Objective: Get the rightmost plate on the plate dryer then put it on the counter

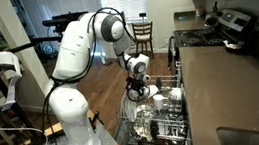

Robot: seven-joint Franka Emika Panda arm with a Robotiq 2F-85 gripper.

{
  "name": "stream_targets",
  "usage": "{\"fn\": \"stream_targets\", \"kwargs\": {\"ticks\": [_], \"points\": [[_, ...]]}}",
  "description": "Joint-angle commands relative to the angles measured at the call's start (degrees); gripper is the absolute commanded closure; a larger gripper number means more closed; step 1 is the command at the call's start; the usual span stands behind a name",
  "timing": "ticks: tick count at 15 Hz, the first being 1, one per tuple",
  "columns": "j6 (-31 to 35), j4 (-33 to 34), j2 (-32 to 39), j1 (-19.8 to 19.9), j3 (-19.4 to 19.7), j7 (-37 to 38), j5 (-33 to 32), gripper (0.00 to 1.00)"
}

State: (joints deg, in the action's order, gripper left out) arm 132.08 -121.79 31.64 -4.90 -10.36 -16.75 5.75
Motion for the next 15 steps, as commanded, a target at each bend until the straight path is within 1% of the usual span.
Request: {"fn": "stream_targets", "kwargs": {"ticks": [1,2,3,4,5,6,7,10,11,12,13,15], "points": [[-3.24,1.56,0.51,-0.9,0.74,2.99,-1.82,0.26],[-4.04,1.64,0.31,-0.9,0.91,3.24,-2.0,0.33],[-4.66,1.96,0.33,-0.96,0.95,3.55,-2.06,0.35],[-5.57,2.18,0.26,-1.08,1.26,4.07,-2.6,0.35],[-6.24,2.37,0.27,-1.19,1.49,4.4,-3.08,0.32],[-7.09,2.6,0.22,-1.28,1.73,4.72,-3.41,0.22],[-7.64,2.79,0.23,-1.41,1.91,5.01,-3.84,0.2],[-9.37,3.38,0.4,-1.51,2.15,5.41,-4.44,0.46],[-9.73,3.52,0.4,-1.51,2.14,5.5,-4.56,0.47],[-10.29,3.73,0.46,-1.51,2.13,5.55,-4.61,0.52],[-10.78,3.96,0.51,-1.52,2.12,5.56,-4.58,0.61],[-11.49,4.28,0.59,-1.58,2.1,5.57,-4.57,0.73]]}}
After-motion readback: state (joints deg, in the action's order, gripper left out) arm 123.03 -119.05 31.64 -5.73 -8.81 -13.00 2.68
